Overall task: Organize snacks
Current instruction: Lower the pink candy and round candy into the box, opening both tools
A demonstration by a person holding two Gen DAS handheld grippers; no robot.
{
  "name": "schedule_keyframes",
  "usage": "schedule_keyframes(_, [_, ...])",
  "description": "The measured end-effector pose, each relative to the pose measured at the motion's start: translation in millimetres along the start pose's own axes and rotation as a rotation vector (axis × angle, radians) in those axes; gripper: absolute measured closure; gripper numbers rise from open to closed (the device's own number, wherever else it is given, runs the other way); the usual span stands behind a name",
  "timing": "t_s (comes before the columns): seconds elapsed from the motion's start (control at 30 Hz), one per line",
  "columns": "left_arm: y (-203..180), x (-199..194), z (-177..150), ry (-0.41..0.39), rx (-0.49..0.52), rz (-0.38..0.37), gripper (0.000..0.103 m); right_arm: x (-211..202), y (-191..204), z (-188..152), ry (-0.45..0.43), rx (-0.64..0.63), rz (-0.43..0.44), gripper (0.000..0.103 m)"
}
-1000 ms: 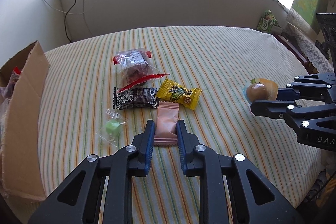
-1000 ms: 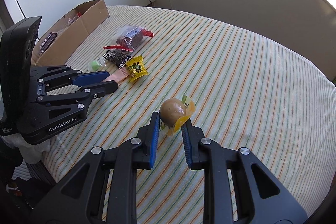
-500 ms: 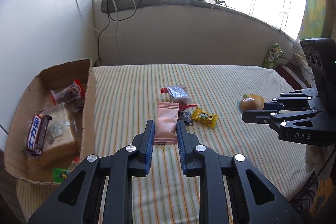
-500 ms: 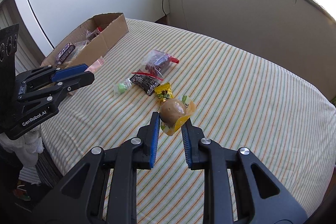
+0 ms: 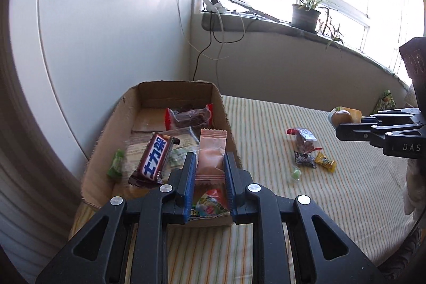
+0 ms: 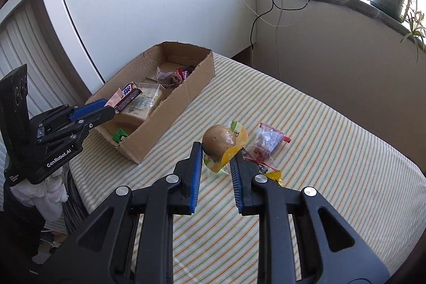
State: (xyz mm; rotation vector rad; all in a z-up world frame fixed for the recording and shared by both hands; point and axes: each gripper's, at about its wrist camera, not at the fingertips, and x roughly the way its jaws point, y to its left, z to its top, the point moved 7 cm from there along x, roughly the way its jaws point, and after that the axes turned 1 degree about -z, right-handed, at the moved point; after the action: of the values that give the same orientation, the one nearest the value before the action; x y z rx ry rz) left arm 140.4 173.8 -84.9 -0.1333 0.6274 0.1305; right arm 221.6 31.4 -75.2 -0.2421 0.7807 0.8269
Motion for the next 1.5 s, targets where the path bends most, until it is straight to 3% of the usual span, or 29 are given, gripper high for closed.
schedule_keyframes(0.33, [55.0, 0.6, 3.6, -0.018, -0.047, 0.086, 0.084, 36.7, 81.7, 23.6, 0.023, -0.115, 0.112, 0.081])
schedule_keyframes(0.6, [64.7, 9.2, 8.0, -0.021, -0.059, 0.081, 0.083, 70.5, 122.5, 29.5, 0.056, -0.173, 0.151, 0.081])
schedule_keyframes(0.67, [67.5, 10.0, 9.4, -0.018, -0.071, 0.081, 0.083, 75.3, 125.4, 31.0, 0.059, -0.171, 0.163, 0.075])
schedule_keyframes(0.77, [71.0, 9.3, 10.5, -0.021, -0.083, 0.081, 0.078, 71.0, 124.2, 33.6, 0.037, -0.163, 0.161, 0.062])
schedule_keyframes(1.13, [51.4, -0.9, 16.9, -0.038, -0.060, 0.052, 0.078, 44.9, 82.3, 28.5, 0.008, -0.113, 0.108, 0.061])
schedule_keyframes(1.43, [-7.3, 4.3, 18.8, -0.016, 0.023, -0.036, 0.078, 19.1, 17.2, 8.4, -0.001, -0.068, 0.008, 0.060])
schedule_keyframes(1.5, [-25.4, 6.3, 18.5, -0.008, 0.048, -0.065, 0.078, 13.3, -4.5, 3.1, 0.003, -0.048, -0.025, 0.053])
